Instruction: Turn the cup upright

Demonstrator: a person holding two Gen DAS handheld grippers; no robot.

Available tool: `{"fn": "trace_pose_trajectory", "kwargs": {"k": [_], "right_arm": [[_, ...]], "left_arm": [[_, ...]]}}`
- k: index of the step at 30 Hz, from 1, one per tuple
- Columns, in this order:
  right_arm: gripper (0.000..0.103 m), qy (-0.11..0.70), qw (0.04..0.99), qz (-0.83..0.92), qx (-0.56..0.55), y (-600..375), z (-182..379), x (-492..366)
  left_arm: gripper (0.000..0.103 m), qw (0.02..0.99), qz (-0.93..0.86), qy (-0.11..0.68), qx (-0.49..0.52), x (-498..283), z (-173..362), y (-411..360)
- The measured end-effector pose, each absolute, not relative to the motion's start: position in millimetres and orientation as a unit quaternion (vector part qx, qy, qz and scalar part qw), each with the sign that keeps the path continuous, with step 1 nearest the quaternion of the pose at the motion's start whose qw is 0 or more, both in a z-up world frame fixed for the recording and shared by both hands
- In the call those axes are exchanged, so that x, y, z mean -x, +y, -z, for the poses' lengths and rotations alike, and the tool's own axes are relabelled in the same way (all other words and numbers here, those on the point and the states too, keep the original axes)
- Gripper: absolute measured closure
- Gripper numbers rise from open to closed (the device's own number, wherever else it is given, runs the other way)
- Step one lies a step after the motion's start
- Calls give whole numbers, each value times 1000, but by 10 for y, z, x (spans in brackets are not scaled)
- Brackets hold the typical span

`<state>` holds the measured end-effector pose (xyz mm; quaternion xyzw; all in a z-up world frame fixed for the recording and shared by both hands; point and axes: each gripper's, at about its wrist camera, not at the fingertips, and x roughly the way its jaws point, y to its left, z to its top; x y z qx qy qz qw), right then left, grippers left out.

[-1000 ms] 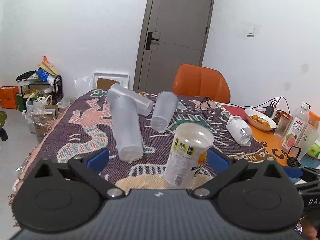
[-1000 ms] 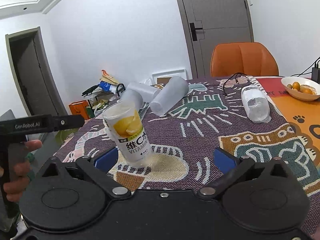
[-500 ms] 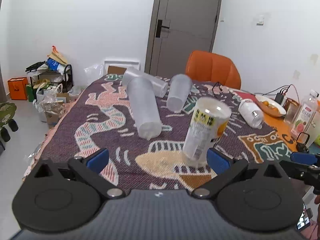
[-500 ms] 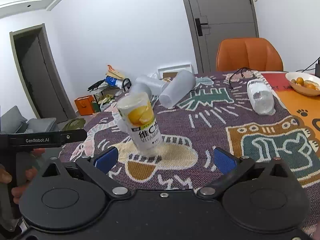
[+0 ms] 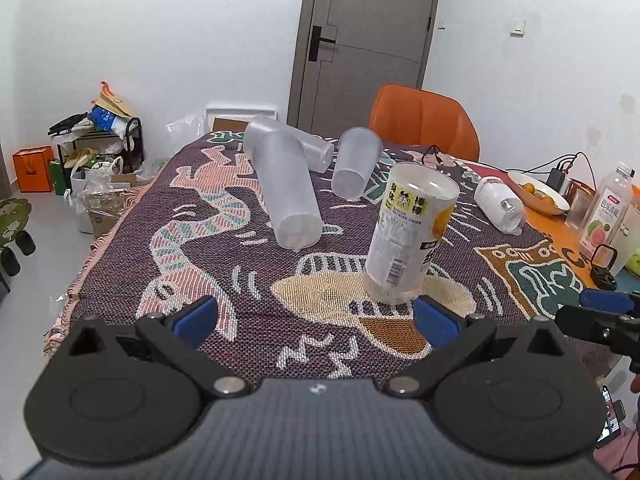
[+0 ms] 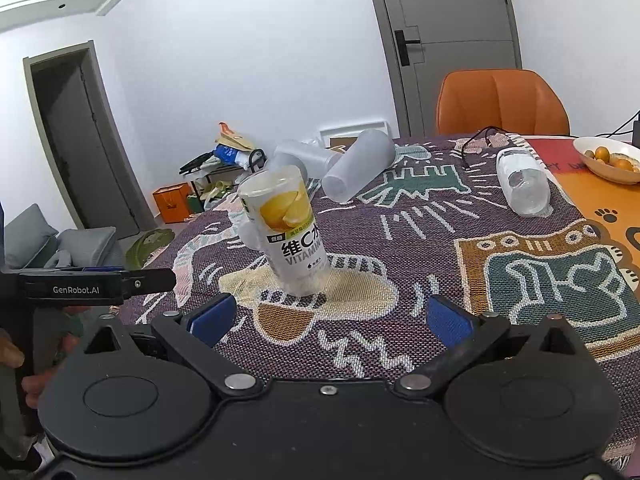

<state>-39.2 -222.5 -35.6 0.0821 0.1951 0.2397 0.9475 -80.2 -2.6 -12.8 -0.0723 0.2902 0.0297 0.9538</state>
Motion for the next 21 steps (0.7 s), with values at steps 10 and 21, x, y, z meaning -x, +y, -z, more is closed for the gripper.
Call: {"fn": "trace_pose_trajectory", "kwargs": {"k": [10,21], "right_arm": [[0,198,947,-242,-77,-2183,368,369],[0,195,946,-248,-67,-2107,341,354]], "left_arm": [[0,954,-31,289,75,817,132,0],[0,955,-34,285,80,841,131,60]]}}
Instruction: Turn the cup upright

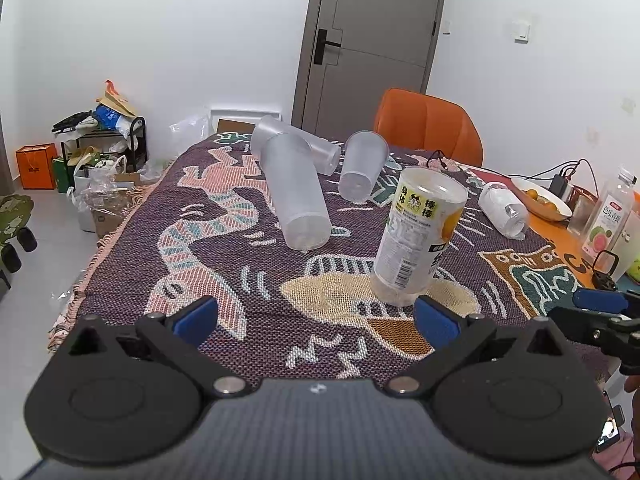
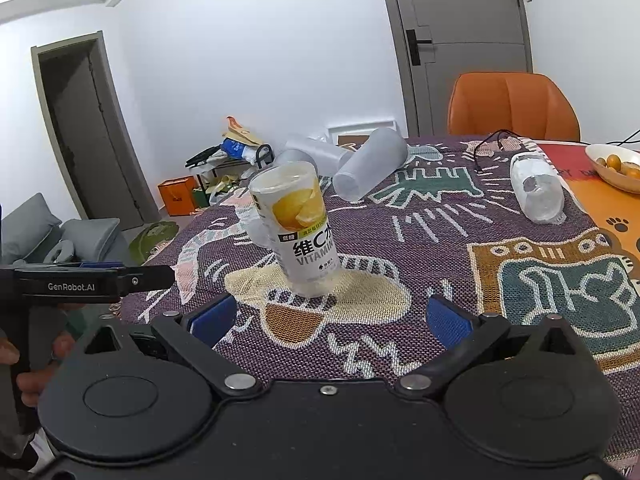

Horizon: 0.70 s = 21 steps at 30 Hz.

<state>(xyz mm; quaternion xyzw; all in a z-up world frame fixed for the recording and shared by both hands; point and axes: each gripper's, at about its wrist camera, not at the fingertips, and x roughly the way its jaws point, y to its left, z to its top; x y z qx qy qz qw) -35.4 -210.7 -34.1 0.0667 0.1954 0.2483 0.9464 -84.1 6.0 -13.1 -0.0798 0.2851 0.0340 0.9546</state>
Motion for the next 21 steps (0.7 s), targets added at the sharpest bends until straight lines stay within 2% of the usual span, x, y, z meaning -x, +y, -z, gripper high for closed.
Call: {"fn": "trace_pose_trajectory", "kwargs": {"k": [21], "right_arm": [[0,195,947,-249,-59,-2076,328,316]], "left_arm": [[0,955,-28,286,74,804,135,39]]}}
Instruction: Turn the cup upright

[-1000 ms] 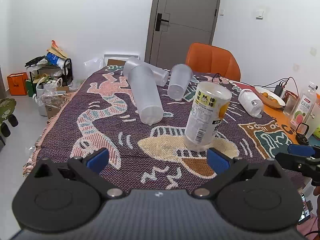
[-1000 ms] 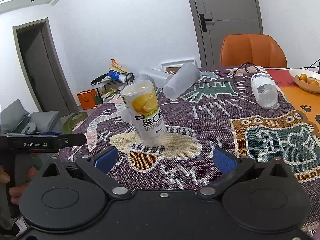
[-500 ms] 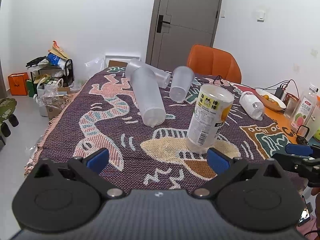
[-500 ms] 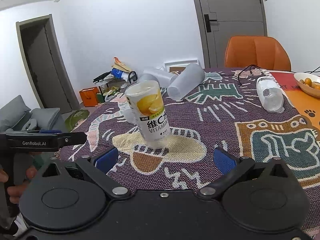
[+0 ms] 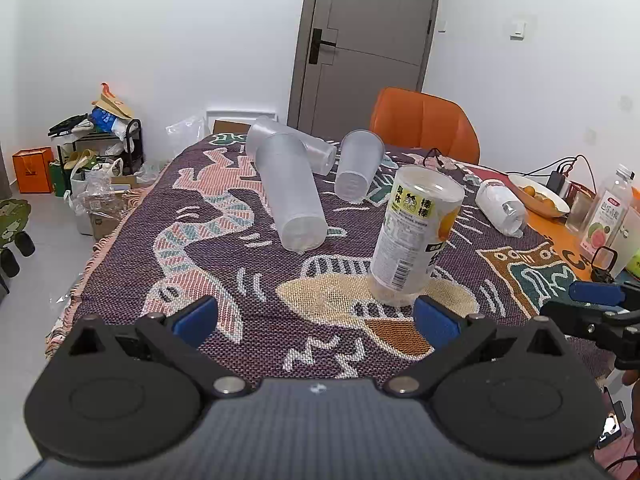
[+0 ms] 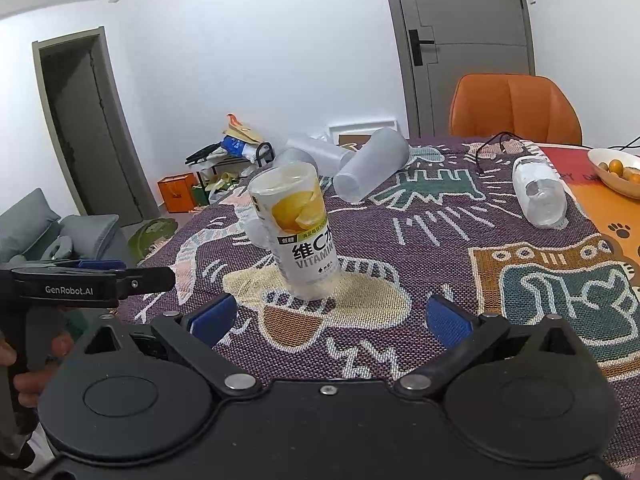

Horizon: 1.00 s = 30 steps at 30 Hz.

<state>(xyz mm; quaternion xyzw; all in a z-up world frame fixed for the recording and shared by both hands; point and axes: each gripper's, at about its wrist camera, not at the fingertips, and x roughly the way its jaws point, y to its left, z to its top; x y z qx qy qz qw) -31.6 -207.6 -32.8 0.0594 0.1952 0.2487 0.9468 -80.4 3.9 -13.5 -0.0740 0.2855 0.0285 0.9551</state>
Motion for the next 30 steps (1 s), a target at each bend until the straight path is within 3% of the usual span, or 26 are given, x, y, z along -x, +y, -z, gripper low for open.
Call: {"fn": "trace_pose_trajectory", "kwargs": {"k": [30], "right_arm": [[0,192,948,-246,-63,-2121,306,290]], "left_arm": [[0,957,-15,283,61,765,111,-53]]}}
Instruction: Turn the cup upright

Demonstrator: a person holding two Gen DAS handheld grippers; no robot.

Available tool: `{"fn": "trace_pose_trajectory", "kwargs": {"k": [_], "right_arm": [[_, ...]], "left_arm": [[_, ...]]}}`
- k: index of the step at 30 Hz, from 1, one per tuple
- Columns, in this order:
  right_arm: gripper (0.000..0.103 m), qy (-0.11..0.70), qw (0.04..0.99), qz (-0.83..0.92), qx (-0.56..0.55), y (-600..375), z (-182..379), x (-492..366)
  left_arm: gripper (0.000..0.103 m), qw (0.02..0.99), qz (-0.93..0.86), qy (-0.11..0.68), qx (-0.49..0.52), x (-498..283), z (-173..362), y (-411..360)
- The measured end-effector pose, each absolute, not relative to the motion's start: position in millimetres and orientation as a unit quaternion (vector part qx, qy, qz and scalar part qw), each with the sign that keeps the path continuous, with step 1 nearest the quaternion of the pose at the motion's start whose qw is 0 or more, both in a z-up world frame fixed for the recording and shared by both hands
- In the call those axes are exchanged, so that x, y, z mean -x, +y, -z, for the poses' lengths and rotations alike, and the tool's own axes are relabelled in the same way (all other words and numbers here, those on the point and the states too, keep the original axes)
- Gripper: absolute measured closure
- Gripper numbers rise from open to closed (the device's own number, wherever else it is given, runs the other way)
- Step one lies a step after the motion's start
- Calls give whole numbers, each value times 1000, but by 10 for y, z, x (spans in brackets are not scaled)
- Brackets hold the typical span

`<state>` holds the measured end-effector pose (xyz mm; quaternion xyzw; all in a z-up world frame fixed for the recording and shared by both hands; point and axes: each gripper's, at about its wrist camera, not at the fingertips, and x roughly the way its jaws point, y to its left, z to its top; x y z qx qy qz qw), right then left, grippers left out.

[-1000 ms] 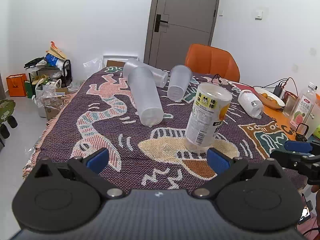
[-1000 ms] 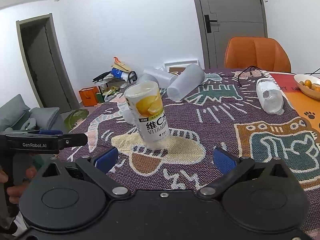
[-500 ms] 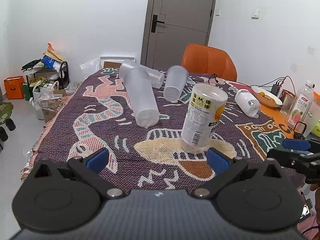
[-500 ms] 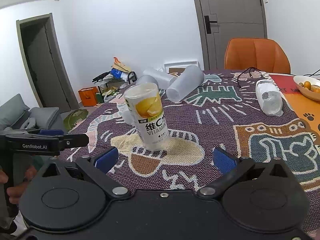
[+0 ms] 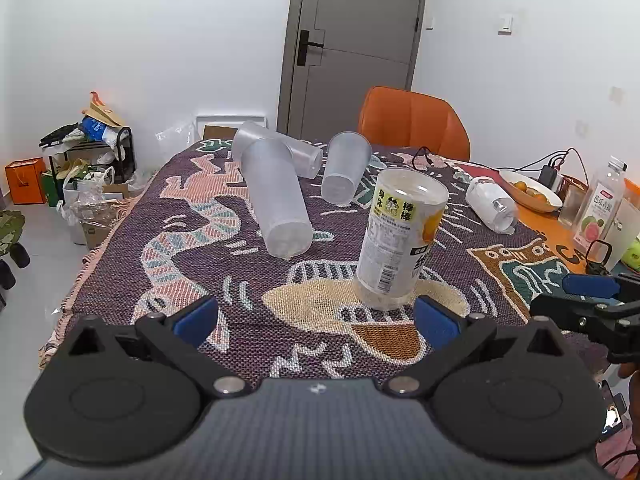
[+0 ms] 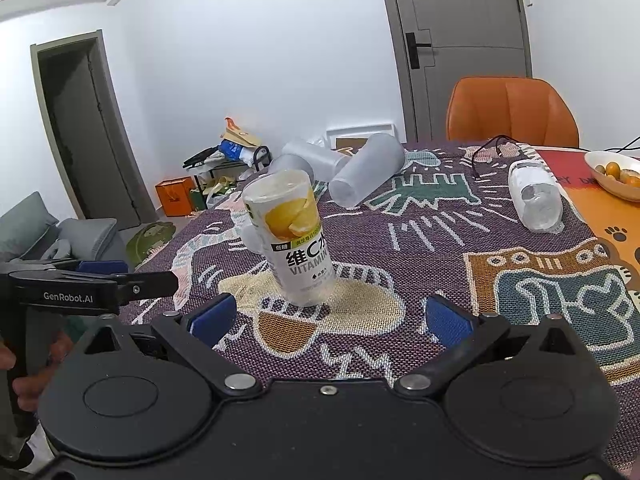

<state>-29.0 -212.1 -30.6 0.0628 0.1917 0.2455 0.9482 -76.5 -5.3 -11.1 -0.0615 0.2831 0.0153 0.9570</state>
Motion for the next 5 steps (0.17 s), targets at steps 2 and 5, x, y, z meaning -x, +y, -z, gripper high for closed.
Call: {"fn": "trace_pose_trajectory", "kwargs": {"k": [2,5], "right_arm": [[0,192,948,-246,-63,-2121,312,284],[0,194,948,-245,-63,-2120,320,274]], "left_arm": [[0,957,-13,284,64,761,114,-47],[0,956,-14,286,64,746,123,-47]]}}
